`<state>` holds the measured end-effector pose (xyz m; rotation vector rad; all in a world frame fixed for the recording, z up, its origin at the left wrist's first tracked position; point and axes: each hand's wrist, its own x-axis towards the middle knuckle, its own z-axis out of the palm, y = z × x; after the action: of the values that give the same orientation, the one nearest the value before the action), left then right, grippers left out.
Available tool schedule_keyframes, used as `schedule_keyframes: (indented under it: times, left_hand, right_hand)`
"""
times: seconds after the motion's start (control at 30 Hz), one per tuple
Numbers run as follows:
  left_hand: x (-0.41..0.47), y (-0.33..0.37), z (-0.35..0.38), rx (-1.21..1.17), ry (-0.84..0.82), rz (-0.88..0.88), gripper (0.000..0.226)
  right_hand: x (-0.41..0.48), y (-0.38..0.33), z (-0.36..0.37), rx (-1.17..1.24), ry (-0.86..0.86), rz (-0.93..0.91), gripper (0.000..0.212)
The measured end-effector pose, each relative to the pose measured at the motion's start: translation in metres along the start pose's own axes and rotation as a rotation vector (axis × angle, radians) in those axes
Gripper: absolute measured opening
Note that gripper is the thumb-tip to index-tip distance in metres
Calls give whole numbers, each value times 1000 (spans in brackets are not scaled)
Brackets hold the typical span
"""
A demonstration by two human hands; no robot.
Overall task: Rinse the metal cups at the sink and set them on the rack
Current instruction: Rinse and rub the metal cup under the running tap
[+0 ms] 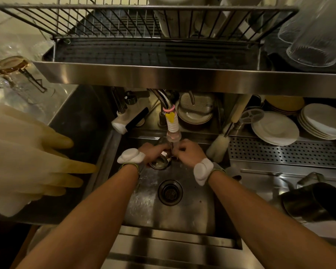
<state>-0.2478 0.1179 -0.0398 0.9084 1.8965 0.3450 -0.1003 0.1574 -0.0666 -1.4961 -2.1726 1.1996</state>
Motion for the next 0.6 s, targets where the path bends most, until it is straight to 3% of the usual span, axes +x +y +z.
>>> schedule_keyframes:
  times: [0.17, 0.33, 0.4, 0.6]
  left_hand:
    - [0, 3, 4, -55, 30, -9, 48]
    - [-4, 1, 11, -192, 26, -57, 69]
    - [-3, 1, 11, -199, 11, -26, 71]
    - [-8, -4, 9, -236, 18, 34, 36]
  right_hand:
    - [-5, -2, -7, 72, -182, 22, 14]
    - [-9, 17, -13, 52, -228, 160, 33]
    - [-15, 21, -14, 94, -264, 185, 32]
    - [-27, 27, -15, 362, -234, 269, 32]
